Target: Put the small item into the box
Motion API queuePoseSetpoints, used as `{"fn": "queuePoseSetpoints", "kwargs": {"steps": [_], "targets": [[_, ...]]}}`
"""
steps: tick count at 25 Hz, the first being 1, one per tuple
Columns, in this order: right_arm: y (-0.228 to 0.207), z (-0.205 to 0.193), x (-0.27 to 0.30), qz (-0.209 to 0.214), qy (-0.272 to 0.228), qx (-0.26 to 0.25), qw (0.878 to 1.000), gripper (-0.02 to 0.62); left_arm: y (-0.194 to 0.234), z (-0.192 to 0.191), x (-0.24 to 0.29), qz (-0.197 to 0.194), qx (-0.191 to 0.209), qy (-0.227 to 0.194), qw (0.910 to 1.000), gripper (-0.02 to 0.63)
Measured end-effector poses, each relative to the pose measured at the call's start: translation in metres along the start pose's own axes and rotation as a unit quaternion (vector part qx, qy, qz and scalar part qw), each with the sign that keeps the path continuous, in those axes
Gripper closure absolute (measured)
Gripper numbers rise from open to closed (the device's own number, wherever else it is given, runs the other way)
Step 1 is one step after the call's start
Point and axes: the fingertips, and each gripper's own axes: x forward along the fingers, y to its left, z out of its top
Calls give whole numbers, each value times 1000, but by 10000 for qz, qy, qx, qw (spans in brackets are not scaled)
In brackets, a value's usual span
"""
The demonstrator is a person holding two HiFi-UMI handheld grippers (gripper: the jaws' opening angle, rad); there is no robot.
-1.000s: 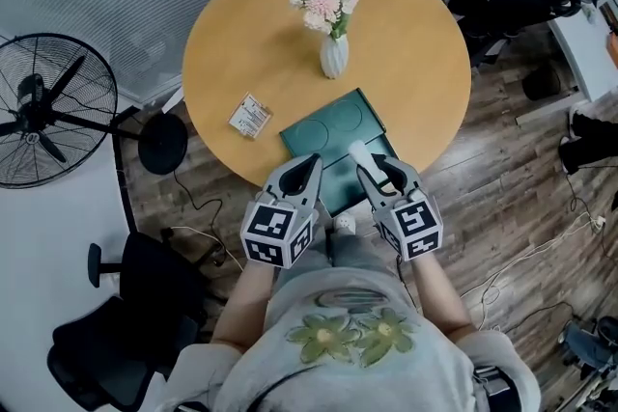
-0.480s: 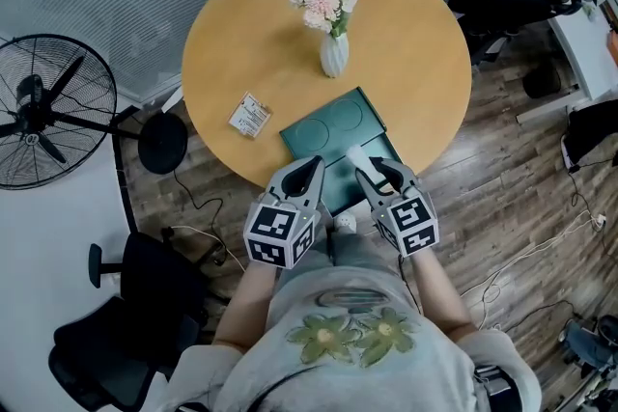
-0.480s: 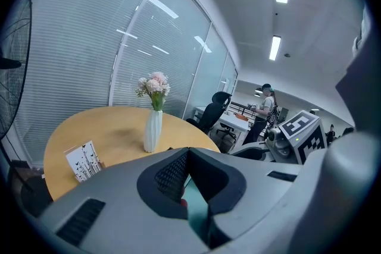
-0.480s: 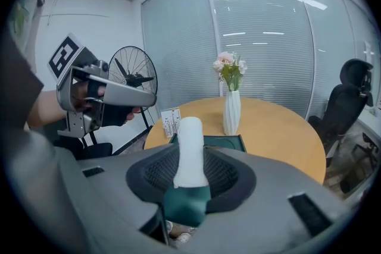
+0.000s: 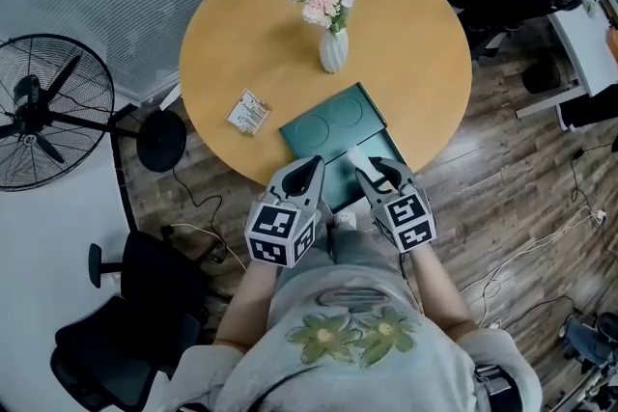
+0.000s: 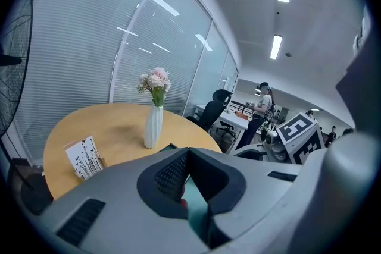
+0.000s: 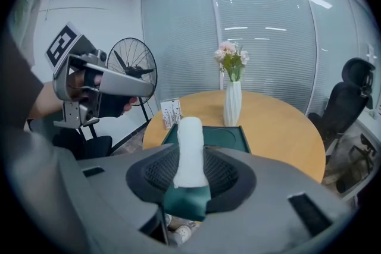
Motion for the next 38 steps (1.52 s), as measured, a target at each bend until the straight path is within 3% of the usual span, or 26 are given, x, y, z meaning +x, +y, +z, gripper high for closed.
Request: {"fn": "queuePoseSetpoints", "kwargs": {"steps": [38], "targets": [[4, -62, 39, 300, 1083, -299, 9932, 460, 14, -14, -2, 104, -135, 112, 9998, 604]]}}
